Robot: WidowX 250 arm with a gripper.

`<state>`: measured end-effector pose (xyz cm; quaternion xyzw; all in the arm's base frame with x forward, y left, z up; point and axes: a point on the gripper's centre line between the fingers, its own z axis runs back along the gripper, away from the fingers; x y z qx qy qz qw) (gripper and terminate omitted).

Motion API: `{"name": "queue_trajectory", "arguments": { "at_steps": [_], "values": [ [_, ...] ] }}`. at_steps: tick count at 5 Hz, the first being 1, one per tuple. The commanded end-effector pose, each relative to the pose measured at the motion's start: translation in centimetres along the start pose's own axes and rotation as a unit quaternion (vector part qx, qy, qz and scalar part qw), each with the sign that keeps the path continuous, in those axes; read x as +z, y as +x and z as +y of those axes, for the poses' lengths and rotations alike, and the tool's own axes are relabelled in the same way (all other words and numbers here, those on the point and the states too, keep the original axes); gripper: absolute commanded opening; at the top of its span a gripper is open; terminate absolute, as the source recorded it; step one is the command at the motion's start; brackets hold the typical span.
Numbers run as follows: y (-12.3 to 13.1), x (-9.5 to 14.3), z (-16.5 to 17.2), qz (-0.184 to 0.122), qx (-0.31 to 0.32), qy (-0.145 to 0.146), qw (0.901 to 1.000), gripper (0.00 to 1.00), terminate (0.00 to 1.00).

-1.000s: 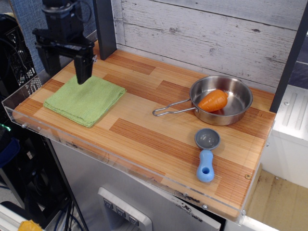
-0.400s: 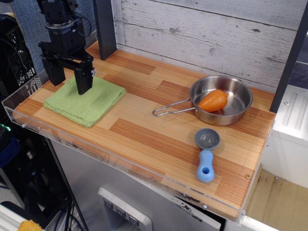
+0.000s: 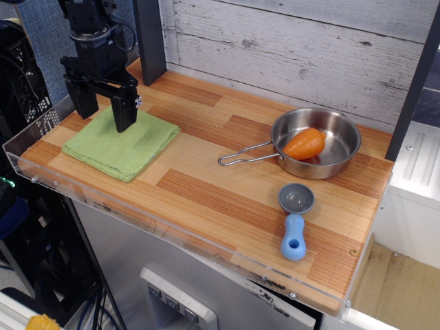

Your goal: PICK UP THE GREEN TOWEL AND PUT ANOTHER SIDE OF THE TABLE

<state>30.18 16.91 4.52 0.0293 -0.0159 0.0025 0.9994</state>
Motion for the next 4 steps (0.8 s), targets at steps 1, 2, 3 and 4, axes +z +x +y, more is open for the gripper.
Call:
{"name": "queue_trajectory", "arguments": {
  "at_steps": [1,2,3,4],
  "values": [
    [1.3,-0.8,-0.5,-0.022,-0.011,-0.008,0.9997,1.00,0.00],
    [1.6,-2.2,-0.9,-0.017,-0.019,-0.022,0.9994,1.00,0.00],
    [1.7,-3.1,-1.1,-0.026,-0.028,-0.028,0.9989,1.00,0.00],
    [1.6,-3.7,-1.7,-0.016,-0.044,-0.024,0.9986,1.00,0.00]
  ]
}}
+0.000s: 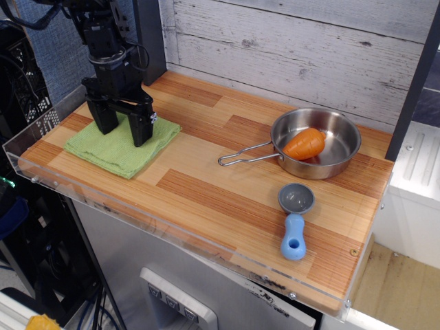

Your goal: PICK UP THE GREEN TOWEL AND PUT ANOTHER SIDE OF THE TABLE

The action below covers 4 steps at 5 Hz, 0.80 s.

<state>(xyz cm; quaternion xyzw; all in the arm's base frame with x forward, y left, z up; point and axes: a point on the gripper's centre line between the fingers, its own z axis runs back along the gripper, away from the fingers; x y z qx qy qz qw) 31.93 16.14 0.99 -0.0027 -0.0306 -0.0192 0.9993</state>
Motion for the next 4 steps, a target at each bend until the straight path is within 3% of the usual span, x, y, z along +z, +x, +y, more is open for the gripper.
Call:
{"name": "queue_trajectory", "arguments": {
  "at_steps": [1,2,4],
  "values": [
    [0.0,-0.8,-1.2,0.012,-0.034,0.005,0.9993,1.00,0.00],
    [1.5,-1.2,-2.5,0.019,-0.048,-0.006,0.9987,1.00,0.00],
    [6.6,-2.2,-7.6,0.006,-0.068,-0.069,0.9953,1.00,0.00]
  ]
}}
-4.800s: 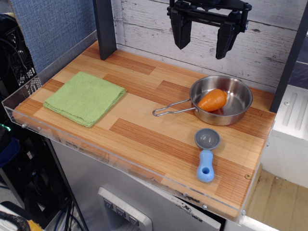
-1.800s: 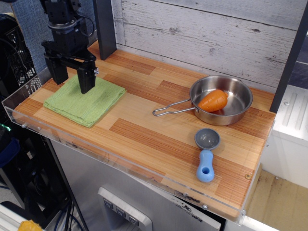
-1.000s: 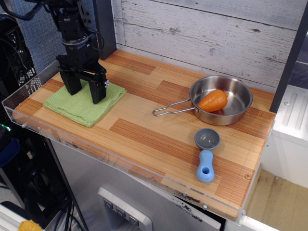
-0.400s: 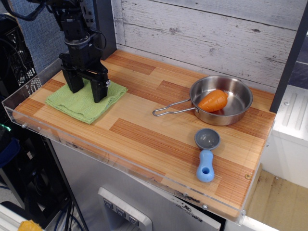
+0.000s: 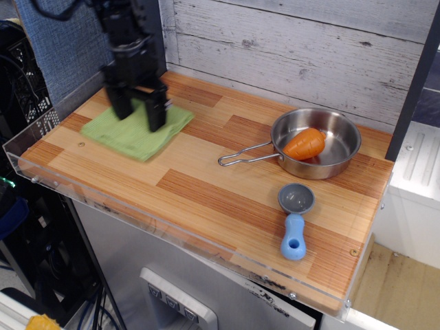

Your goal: PICK UP THE GREEN TOWEL AND PUT ANOTHER SIDE OF THE TABLE

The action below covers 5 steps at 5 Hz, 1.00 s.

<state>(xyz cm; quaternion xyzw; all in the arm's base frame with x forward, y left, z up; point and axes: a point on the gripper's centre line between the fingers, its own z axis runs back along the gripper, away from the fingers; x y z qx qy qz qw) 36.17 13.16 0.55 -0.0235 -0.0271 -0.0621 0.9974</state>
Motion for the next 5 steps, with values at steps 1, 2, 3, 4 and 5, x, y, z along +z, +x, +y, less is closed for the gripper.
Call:
{"name": "queue_trajectory", "arguments": {
  "at_steps": [1,2,3,4,5],
  "values": [
    [4.2,-2.2,-6.7,-0.009,-0.029,-0.079,0.9964,1.00,0.00],
    [5.1,-2.6,-8.8,-0.004,-0.045,-0.084,0.9954,1.00,0.00],
    [4.8,-2.5,-8.9,0.002,-0.048,-0.070,0.9964,1.00,0.00],
    [4.7,0.9,-8.4,-0.033,-0.034,-0.036,0.9982,1.00,0.00],
    [5.0,5.6,-7.8,-0.101,-0.020,0.004,0.9947,1.00,0.00]
  ]
}}
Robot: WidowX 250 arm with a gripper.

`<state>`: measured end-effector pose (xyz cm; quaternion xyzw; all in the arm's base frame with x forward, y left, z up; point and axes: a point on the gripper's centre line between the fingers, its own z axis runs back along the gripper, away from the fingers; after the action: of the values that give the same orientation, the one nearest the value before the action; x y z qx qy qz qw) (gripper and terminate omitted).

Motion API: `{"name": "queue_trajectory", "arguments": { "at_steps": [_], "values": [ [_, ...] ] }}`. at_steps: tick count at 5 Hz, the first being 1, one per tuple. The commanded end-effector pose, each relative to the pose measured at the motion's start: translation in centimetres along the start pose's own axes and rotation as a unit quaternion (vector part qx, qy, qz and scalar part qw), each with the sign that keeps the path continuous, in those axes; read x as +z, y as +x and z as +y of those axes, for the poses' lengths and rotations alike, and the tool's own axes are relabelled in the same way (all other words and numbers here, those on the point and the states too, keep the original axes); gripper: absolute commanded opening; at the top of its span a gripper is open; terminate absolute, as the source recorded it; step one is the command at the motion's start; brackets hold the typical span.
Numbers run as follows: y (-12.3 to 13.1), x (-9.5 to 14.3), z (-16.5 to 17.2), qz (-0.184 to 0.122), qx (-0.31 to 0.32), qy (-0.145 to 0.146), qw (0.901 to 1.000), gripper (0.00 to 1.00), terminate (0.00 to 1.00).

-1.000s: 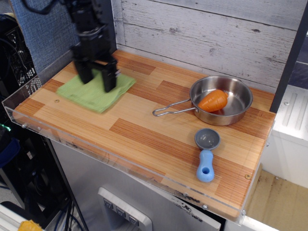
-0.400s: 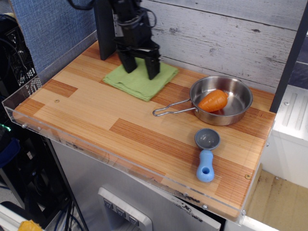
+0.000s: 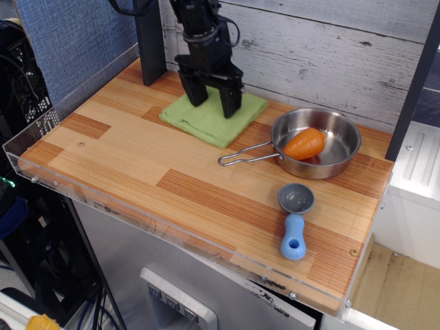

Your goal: PICK UP THE GREEN TOWEL AND PUT ANOTHER SIDE OF THE TABLE

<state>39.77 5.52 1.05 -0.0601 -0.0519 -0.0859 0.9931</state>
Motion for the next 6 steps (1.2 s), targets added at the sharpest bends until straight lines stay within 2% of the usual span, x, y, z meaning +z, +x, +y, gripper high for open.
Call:
{"name": "queue_trajectory", "arguments": {
  "at_steps": [1,2,3,4,5,6],
  "values": [
    [0.7,9.7,-0.8,-0.109,0.019,0.060,0.9920,1.00,0.00],
    [0.4,10.6,-0.6,-0.118,0.027,0.069,0.9902,1.00,0.00],
    [0.1,11.3,-0.7,-0.111,0.032,0.078,0.9902,1.00,0.00],
    [-0.3,12.4,-0.8,-0.086,0.063,0.059,0.9925,1.00,0.00],
    [-0.9,13.7,-1.8,-0.083,0.078,0.053,0.9921,1.00,0.00],
    [-1.5,14.7,-3.0,-0.093,0.079,0.040,0.9917,1.00,0.00]
  ]
}}
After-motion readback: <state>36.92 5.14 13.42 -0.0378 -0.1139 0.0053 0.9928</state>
